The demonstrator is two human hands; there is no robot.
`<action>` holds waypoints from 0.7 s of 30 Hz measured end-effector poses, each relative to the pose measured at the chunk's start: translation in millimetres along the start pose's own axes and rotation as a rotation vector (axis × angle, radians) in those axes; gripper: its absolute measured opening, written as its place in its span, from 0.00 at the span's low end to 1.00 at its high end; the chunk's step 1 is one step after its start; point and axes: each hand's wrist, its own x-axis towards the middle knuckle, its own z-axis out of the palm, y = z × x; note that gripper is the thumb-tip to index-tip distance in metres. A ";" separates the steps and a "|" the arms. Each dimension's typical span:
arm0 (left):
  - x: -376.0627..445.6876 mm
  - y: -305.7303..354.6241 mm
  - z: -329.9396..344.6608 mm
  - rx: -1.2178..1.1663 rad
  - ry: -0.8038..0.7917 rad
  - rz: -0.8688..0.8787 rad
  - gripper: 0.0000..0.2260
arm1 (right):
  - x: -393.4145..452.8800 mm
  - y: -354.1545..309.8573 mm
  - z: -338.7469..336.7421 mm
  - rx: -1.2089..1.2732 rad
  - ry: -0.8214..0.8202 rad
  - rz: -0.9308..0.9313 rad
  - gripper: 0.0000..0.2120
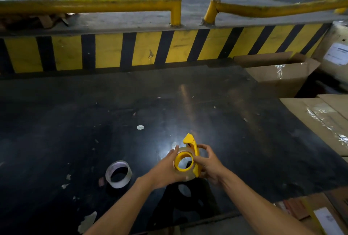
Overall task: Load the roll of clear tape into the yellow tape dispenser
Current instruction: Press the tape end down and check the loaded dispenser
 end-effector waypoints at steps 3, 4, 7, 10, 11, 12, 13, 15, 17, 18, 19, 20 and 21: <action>1.9 -13.0 5.9 0.073 0.058 0.016 0.57 | 3.9 8.0 -1.5 -0.012 -0.072 0.047 0.21; 0.7 -12.2 6.7 0.079 0.083 0.015 0.55 | 6.0 9.1 -2.0 -0.016 -0.100 0.052 0.21; 2.0 -15.0 8.6 0.080 0.169 0.027 0.50 | 17.0 8.0 0.3 -0.027 -0.132 0.057 0.22; 6.6 -16.5 9.0 0.074 0.219 -0.013 0.43 | 27.9 4.2 7.2 -0.066 -0.144 0.051 0.20; 8.7 -17.2 8.9 0.069 0.239 -0.044 0.42 | 31.6 2.6 10.0 -0.083 -0.145 0.044 0.21; 10.6 -18.3 8.7 0.062 0.260 -0.071 0.42 | 34.9 1.8 13.6 -0.111 -0.142 0.038 0.22; 13.1 -20.6 8.7 0.055 0.281 -0.088 0.41 | 37.3 1.4 17.4 -0.131 -0.140 0.032 0.23; 18.2 -26.5 9.0 0.056 0.298 -0.098 0.42 | 44.4 3.8 23.4 -0.180 -0.123 0.000 0.23; 21.4 -30.2 8.2 0.055 0.296 -0.100 0.42 | 49.9 7.0 27.5 -0.236 -0.103 -0.032 0.24; 23.0 -32.4 8.4 0.048 0.298 -0.099 0.42 | 52.1 9.2 29.2 -0.273 -0.097 -0.049 0.24; 23.7 -33.8 8.6 0.038 0.294 -0.104 0.42 | 53.9 11.5 30.2 -0.314 -0.092 -0.071 0.24; 24.0 -35.3 9.5 0.021 0.290 -0.106 0.42 | 53.6 12.8 31.5 -0.349 -0.084 -0.081 0.24; 24.0 -37.1 10.8 0.003 0.287 -0.108 0.42 | 50.5 11.9 32.5 -0.365 -0.080 -0.084 0.25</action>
